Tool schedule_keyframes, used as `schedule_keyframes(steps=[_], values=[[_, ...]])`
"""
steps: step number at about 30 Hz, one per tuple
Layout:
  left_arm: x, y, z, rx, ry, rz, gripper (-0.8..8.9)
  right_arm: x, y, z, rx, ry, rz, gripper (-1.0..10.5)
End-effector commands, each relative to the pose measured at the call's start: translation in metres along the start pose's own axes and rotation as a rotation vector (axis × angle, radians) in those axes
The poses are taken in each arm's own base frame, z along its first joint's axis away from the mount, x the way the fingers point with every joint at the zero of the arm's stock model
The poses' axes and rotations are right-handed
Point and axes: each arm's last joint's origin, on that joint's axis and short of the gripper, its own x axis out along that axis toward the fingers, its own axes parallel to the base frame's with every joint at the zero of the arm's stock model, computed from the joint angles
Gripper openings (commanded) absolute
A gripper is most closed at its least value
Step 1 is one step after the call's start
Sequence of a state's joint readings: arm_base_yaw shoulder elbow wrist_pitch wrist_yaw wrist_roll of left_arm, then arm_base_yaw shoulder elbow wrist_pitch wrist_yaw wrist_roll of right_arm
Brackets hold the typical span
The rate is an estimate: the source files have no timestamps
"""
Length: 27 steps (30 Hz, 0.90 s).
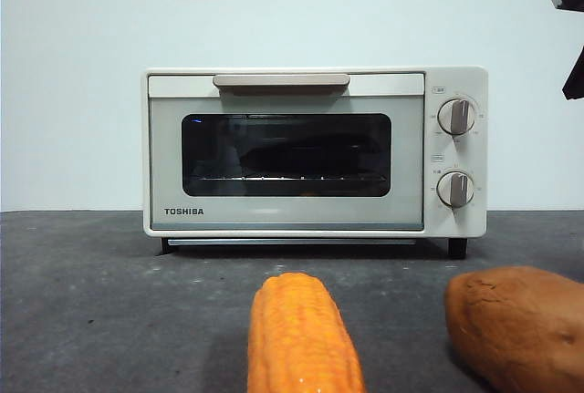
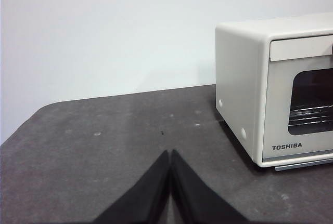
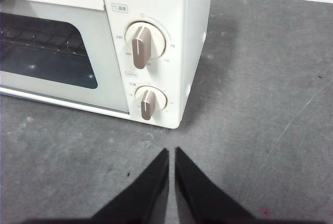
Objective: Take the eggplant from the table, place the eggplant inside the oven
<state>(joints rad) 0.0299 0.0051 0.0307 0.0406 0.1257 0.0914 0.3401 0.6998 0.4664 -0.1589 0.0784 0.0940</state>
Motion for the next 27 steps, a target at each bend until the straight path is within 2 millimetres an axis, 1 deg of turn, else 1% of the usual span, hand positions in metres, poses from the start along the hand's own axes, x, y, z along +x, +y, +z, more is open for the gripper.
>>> schedule_keyframes(steps=[1, 11, 14, 16, 20, 23, 25, 27], values=[[0.001, 0.000, -0.009, 0.006, 0.020, 0.002, 0.06, 0.000, 0.001, 0.002, 0.010, -0.010, 0.004, 0.0], [0.001, 0.000, -0.009, 0.006, 0.020, 0.002, 0.06, 0.000, 0.001, 0.002, 0.009, -0.009, 0.007, 0.0], [0.001, 0.000, -0.009, 0.006, 0.020, 0.002, 0.06, -0.005, 0.001, 0.004, 0.010, -0.035, 0.003, 0.0], [0.001, 0.000, -0.009, 0.006, 0.020, 0.002, 0.06, -0.017, -0.001, 0.007, -0.008, -0.083, -0.024, 0.0], [0.001, 0.000, -0.009, 0.006, 0.020, 0.002, 0.06, -0.056, -0.010, 0.014, -0.090, -0.274, -0.115, 0.0], [0.001, 0.000, -0.009, 0.006, 0.020, 0.002, 0.06, -0.082, -0.018, 0.015, -0.083, -0.407, -0.164, 0.0], [0.001, 0.000, -0.009, 0.006, 0.020, 0.002, 0.06, -0.092, -0.023, 0.012, -0.073, -0.460, -0.210, 0.0], [0.001, 0.000, -0.009, 0.006, 0.020, 0.002, 0.06, -0.095, -0.027, 0.005, -0.064, -0.479, -0.272, 0.0]])
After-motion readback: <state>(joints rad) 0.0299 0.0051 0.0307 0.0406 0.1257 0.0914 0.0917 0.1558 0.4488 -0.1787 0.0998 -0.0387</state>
